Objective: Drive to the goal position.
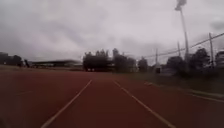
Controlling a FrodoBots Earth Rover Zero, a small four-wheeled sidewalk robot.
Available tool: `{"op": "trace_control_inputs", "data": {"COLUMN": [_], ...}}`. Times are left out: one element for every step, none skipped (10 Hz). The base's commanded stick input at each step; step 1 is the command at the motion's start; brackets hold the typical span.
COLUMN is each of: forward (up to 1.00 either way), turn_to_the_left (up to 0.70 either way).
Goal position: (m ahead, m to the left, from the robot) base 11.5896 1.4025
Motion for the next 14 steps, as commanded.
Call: {"op": "trace_control_inputs", "data": {"forward": [0.7,0.7,0.7,0.7,0.7,0.7,0.7,0.7,0.7,0.7,0.7,0.7,0.7,0.7], "turn_to_the_left": [0.0,0.0,0.0,0.0,0.0,0.0,0.0,0.0,0.0,0.0,0.0,0.0,0.0,0.0]}}
